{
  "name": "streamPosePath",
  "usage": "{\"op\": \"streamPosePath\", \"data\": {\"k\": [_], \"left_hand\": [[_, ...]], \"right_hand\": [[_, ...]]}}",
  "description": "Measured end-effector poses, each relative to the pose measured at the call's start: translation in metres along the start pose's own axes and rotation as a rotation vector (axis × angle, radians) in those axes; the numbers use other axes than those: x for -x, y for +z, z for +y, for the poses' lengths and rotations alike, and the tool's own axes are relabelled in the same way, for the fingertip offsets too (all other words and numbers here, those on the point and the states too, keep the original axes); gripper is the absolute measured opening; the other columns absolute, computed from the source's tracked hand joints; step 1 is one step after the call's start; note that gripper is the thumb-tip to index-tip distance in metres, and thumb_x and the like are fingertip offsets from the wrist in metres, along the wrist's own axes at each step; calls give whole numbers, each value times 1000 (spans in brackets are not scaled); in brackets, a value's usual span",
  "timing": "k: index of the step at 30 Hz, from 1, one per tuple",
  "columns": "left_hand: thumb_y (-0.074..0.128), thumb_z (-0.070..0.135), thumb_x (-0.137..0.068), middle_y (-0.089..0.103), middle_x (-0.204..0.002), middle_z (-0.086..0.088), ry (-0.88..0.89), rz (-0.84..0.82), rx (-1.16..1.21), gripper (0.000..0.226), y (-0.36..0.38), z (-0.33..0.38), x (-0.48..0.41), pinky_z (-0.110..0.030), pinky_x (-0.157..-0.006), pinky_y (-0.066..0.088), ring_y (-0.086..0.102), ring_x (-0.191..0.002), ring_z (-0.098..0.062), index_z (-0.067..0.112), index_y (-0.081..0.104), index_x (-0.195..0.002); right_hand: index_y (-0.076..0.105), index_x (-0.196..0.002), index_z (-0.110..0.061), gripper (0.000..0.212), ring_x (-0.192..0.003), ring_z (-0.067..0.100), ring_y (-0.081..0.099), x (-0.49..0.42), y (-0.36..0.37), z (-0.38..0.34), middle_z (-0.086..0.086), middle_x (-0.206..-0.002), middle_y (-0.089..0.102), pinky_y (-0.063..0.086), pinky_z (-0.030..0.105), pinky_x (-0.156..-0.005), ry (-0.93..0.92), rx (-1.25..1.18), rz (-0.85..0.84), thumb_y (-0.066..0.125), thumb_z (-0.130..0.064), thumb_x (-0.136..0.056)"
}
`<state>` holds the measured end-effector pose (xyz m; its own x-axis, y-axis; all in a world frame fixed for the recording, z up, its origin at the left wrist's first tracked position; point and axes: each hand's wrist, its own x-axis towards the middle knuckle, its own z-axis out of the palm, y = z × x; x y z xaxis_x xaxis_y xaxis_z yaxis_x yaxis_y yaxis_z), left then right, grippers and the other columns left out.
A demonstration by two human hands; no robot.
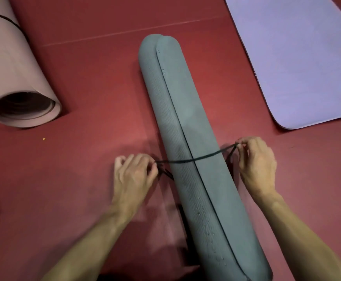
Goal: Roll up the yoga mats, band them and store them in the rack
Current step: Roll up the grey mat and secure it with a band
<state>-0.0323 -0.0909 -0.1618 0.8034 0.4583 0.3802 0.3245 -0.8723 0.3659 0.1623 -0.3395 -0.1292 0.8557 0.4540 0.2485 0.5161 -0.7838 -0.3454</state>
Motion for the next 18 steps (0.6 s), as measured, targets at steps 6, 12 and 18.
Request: {"op": "streamPosePath", "data": {"k": [6, 12, 18], "left_hand": [[71, 22, -97, 72, -93, 7, -67, 19, 12, 9, -8, 11, -43, -40, -90, 40, 65, -83, -20, 20, 72, -88], [63, 30, -101, 55, -147, 5, -392, -31, 391, 35, -14, 38, -40, -21, -108, 36, 51, -134, -12, 20, 61, -134], [51, 40, -103, 43, -163, -3, 21, -129, 344, 52, -7, 49, -69, -40, -125, 30, 33, -154, -17, 19, 54, -151]], "right_hand": [[72, -107, -15, 10, -102, 27, 59, -37, -2, -29, 0, -123, 68, 48, 44, -83, -305, -34, -22, 65, -19, -102], [65, -136, -17, 33, -133, 16, 54, -32, -11, -60, -5, -148, 57, 41, 25, -112, -249, -274, -159, 63, -15, -103], [60, -145, -11, 41, -150, 25, 39, -36, -2, -94, 8, -160, 45, 31, 41, -124, -474, -295, -276, 48, -24, -108]]}}
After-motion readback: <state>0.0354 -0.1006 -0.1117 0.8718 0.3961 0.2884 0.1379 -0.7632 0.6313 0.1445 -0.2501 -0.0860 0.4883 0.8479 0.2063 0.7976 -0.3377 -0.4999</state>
